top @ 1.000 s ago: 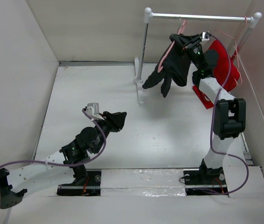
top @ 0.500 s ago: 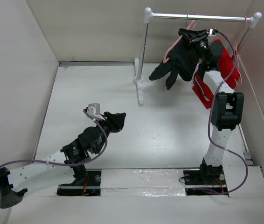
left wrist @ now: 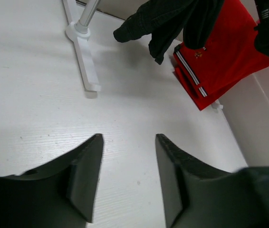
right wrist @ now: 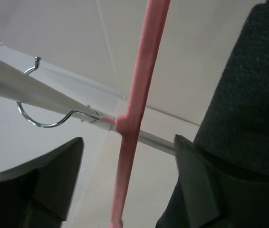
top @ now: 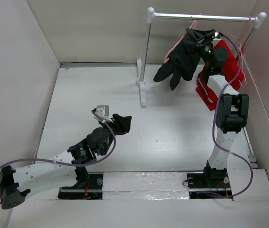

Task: Place the trousers on the hanger
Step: Place the hanger at the clothesline.

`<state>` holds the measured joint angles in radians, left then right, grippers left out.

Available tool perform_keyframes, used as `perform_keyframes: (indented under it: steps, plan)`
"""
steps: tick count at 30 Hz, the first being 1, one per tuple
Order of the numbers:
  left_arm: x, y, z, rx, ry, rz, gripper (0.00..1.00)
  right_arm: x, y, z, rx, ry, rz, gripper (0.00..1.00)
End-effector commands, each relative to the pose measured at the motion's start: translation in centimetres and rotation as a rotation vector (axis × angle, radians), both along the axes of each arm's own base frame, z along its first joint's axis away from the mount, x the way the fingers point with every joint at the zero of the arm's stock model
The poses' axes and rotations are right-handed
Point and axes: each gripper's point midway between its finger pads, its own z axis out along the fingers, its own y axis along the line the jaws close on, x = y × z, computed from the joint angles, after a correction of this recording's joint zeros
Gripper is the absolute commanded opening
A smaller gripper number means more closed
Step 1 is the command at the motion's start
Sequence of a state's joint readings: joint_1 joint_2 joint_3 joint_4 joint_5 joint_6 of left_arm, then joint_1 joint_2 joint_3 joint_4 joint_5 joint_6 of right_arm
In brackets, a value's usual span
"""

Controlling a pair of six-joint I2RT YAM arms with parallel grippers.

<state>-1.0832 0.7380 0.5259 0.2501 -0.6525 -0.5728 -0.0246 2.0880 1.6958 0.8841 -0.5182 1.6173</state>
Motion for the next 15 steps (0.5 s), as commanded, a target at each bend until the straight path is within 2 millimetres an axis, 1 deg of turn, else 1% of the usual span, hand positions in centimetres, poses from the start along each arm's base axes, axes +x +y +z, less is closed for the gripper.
perform_keyframes:
  steps: [1, 2, 3, 4, 5, 6, 7, 8, 9, 10, 11, 12, 13, 14, 15]
  plan:
    - [0.5, 0.0, 3.6, -0.054, -0.063, 0.026, 0.48, -2.8, -0.9, 3.9, -0.089, -0.148, -0.052, 1.00]
    - [0.5, 0.0, 3.7, -0.050, -0.064, 0.024, 0.50, -3.4, -1.0, 4.8, -0.105, -0.154, -0.070, 1.00]
    - [0.5, -0.1, 4.0, -0.044, -0.068, 0.019, 0.52, -3.4, -1.7, 4.1, -0.125, -0.136, -0.100, 1.00]
    - [0.5, -0.1, 4.1, -0.039, -0.067, 0.019, 0.55, -3.4, -1.9, 4.0, -0.164, -0.142, -0.140, 1.00]
    - [0.6, -0.1, 4.1, -0.037, -0.067, 0.022, 0.56, -4.2, -2.0, 4.7, -0.181, -0.138, -0.156, 1.00]
    - [0.7, -0.1, 4.1, -0.033, -0.067, 0.031, 0.62, -4.3, -2.1, 3.5, -0.196, -0.112, -0.169, 1.00]
    - [0.7, -0.1, 4.1, -0.029, -0.067, 0.032, 0.64, -4.6, -2.7, 3.3, -0.220, -0.122, -0.201, 1.00]
    - [0.8, -0.2, 4.5, -0.033, -0.069, 0.032, 0.65, -4.9, -2.9, 3.2, -0.227, -0.121, -0.217, 1.00]
    - [0.8, -0.3, 4.5, -0.026, -0.066, 0.029, 0.68, -5.9, -3.3, 4.0, -0.236, -0.138, -0.235, 1.00]
    - [0.9, -0.4, 4.2, -0.004, -0.054, 0.032, 0.69, -6.2, -3.3, 2.4, -0.249, -0.112, -0.238, 1.00]
    - [0.9, -0.4, 4.4, -0.005, -0.055, 0.035, 0.69, -7.0, -3.2, 2.6, -0.251, -0.137, -0.238, 1.00]
    - [0.9, -0.4, 4.3, -0.001, -0.052, 0.036, 0.69, -8.3, -3.5, 3.4, -0.254, -0.165, -0.246, 1.00]
    - [1.0, -0.2, 4.2, 0.006, -0.049, 0.045, 0.70, -9.1, -3.4, 3.4, -0.265, -0.182, -0.247, 1.00]
    - [1.1, -0.2, 4.3, 0.007, -0.049, 0.050, 0.70, -9.7, -3.7, 1.8, -0.278, -0.165, -0.248, 1.00]
    - [1.1, -0.2, 4.4, 0.005, -0.047, 0.050, 0.70, -10.4, -3.7, 1.5, -0.286, -0.164, -0.253, 1.00]
